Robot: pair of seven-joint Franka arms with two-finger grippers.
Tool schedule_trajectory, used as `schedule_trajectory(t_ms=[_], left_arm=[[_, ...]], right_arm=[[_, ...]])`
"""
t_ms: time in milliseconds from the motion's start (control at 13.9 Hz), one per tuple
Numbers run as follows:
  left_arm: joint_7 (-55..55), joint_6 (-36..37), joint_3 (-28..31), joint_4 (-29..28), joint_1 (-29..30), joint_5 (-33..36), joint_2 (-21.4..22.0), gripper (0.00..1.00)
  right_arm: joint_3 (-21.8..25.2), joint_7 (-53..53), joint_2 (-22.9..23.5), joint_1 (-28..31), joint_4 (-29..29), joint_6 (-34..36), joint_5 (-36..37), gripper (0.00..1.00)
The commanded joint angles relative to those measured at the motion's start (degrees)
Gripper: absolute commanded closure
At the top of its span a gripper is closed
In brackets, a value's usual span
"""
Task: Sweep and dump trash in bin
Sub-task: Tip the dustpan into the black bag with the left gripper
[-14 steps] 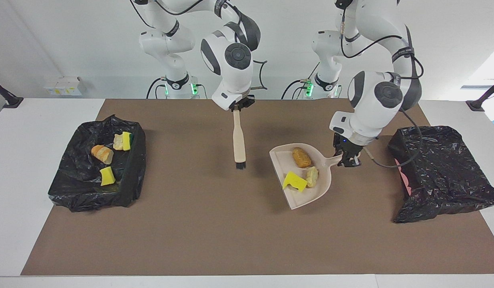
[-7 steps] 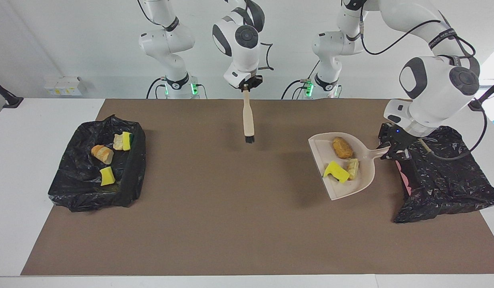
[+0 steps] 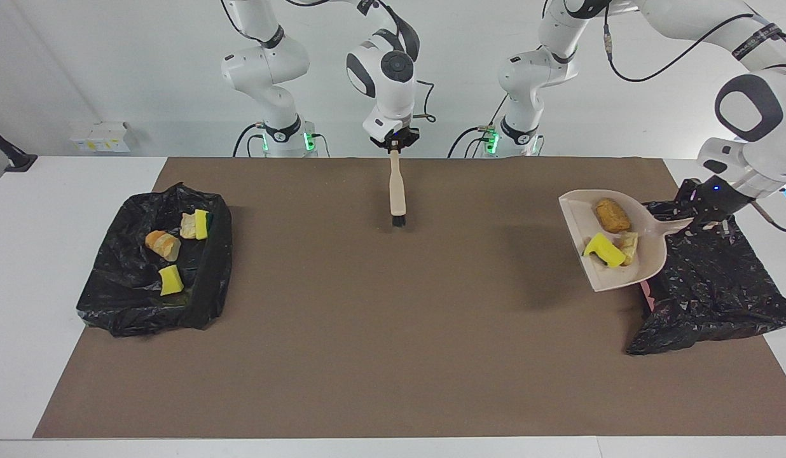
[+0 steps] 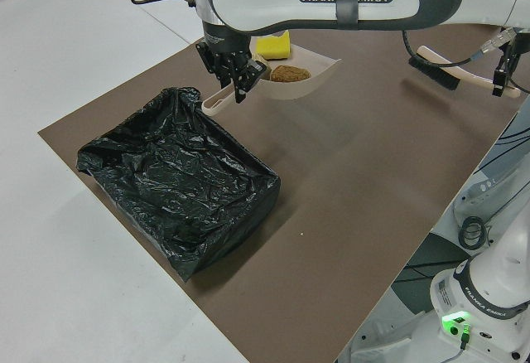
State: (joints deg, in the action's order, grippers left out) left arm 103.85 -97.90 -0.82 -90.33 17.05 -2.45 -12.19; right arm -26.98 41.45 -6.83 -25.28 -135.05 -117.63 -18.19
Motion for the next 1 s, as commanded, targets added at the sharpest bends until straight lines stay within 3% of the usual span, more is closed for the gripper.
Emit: schedule_trajectory(t_ms=[0,359,574,789,861,933], left_arm=[[7.1,1.4,-0.7,1.6,6.0,-0.4,-0.1,1.00],[17.3,-7.0,-0.5,2.8,12.0,4.9,-0.4,1.00],[16.5,-16.7,-0.2,1.6,11.9,13.9,-0.5,1.00],[15.3,-20.0,-0.1,0.4,11.3,17.2,-0.3,1.00],[15.2,-20.3,-0.1,0.2,11.2,18.8,-0.3,1.00],[13.8,-21.0,-0.1,0.2,11.2,21.2,-0.3,1.00]], right_arm=[[0.1,3.5,2.8,-2.1,-0.5,-3.7,-1.4,1.00],[0.2,3.1,3.4,-4.2,-0.5,-2.9,-1.4,1.00],[0.2,2.8,4.4,-4.2,-0.5,-3.0,-1.4,1.00],[0.3,2.8,5.3,-3.9,-0.4,-3.0,-1.4,0.77],[0.3,3.4,5.7,-3.6,-0.2,-2.9,-1.4,0.61],[0.3,2.8,6.5,-2.9,0.1,-2.8,-1.4,0.59]])
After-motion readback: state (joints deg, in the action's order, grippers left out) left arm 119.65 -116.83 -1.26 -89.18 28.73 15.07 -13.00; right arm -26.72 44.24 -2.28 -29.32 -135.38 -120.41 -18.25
